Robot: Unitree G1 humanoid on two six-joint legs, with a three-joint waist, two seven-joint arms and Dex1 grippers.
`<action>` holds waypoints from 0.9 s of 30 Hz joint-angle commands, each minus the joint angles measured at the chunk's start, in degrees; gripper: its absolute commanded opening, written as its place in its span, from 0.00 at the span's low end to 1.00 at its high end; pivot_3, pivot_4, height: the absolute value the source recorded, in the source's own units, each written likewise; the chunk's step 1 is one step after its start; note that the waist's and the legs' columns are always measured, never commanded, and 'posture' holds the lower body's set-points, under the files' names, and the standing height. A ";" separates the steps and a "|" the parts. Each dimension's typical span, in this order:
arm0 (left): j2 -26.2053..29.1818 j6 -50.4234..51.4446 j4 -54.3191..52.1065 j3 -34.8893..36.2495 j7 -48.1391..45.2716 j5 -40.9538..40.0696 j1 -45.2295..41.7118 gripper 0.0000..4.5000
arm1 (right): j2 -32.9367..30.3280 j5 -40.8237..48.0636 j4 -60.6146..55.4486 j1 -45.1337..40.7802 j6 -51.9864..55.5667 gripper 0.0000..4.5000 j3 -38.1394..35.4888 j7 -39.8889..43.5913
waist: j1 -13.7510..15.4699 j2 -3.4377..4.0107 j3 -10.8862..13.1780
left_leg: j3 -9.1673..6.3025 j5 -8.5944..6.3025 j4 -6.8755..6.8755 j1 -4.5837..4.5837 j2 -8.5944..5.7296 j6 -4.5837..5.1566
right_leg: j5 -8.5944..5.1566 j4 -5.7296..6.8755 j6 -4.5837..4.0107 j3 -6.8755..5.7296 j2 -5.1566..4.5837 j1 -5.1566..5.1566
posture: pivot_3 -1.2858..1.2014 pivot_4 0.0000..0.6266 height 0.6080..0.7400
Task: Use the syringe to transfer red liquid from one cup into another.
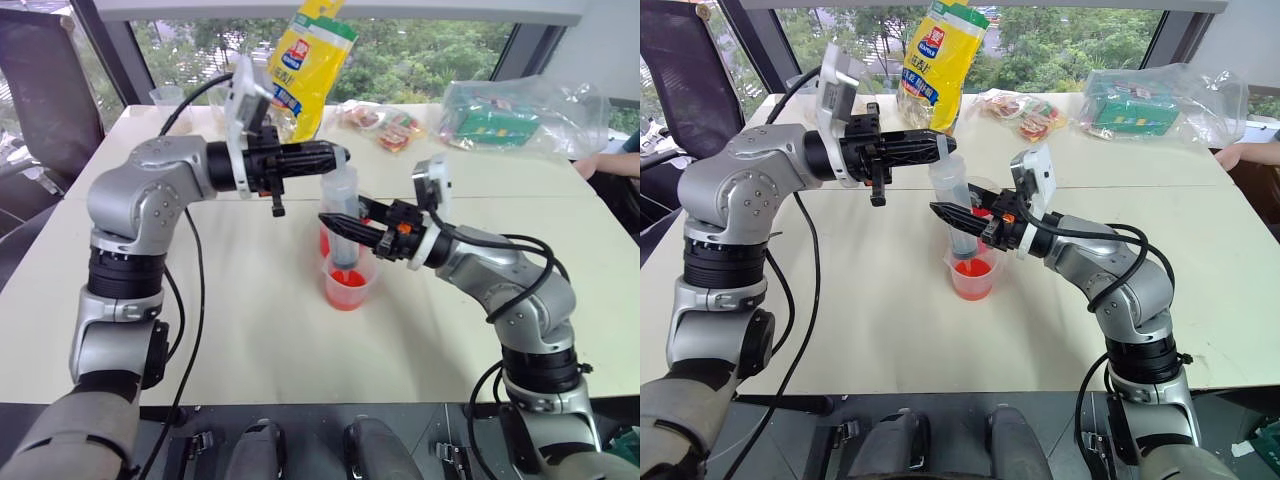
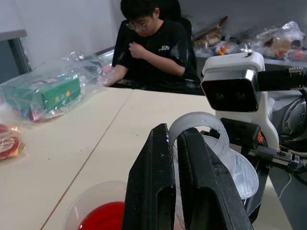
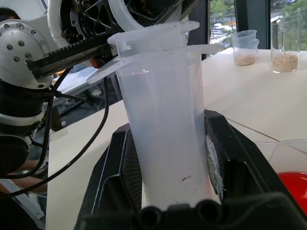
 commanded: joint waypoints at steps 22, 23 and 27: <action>12.89 4.78 -6.43 7.72 0.70 -5.28 8.37 0.99 | -3.71 6.63 8.07 -16.16 15.47 0.31 -8.36 -9.24 | -0.04 0.00 0.00 | -0.02 0.00 0.00 0.00 0.01 0.00 | 0.00 0.01 -0.01 -0.02 -0.04 0.00 | 0.52 0.24 1.00; 12.75 4.63 -6.84 7.66 0.98 -5.31 8.97 0.99 | -3.94 7.33 10.86 -19.03 18.61 0.31 -9.92 -11.16 | -0.04 0.00 0.00 | -0.02 0.00 0.00 0.00 0.01 0.00 | 0.00 0.01 -0.01 -0.02 -0.05 0.00 | 0.52 0.24 1.00; 12.24 4.14 -9.37 7.46 2.02 -5.59 11.85 0.99 | -7.44 1.32 28.92 -33.24 31.66 0.31 -12.03 -20.47 | -0.06 0.01 0.01 | 0.04 0.00 -0.04 0.00 0.00 0.00 | 0.00 0.00 -0.02 0.02 -0.09 -0.04 | 0.52 0.24 1.00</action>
